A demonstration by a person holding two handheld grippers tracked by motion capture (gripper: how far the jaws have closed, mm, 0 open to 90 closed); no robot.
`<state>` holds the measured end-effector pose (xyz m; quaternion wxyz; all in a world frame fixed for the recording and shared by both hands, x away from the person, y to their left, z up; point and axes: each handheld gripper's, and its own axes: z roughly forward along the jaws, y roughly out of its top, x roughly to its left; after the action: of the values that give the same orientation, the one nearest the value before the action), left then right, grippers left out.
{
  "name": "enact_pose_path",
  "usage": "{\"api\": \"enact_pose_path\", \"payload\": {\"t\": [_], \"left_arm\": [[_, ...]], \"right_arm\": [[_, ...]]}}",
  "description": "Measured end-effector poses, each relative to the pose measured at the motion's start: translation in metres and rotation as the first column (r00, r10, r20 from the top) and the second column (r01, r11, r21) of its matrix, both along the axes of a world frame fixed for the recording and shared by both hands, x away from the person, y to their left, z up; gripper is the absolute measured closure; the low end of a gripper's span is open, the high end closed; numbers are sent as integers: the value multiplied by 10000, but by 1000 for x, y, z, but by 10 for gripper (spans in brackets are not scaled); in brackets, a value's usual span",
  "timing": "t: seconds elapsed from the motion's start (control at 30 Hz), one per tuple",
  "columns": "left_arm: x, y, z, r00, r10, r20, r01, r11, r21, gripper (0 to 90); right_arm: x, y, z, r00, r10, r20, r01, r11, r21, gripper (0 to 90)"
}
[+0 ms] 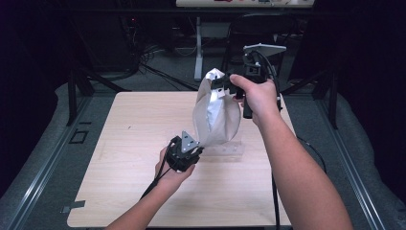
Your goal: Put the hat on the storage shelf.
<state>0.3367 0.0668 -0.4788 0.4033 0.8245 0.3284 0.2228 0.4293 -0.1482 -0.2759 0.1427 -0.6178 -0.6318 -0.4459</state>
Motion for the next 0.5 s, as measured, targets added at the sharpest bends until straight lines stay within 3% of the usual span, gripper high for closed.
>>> {"api": "enact_pose_path", "payload": {"t": [0.27,0.5], "left_arm": [[9,8,2,9992,-279,-279,271,9992,-304,819],[12,5,-7,9984,-333,-451,316,9988,-384,826]], "right_arm": [[0,11,2,9998,165,78,-165,9999,-42,809],[3,15,-6,9998,195,-57,-196,9997,-144,809]]}}
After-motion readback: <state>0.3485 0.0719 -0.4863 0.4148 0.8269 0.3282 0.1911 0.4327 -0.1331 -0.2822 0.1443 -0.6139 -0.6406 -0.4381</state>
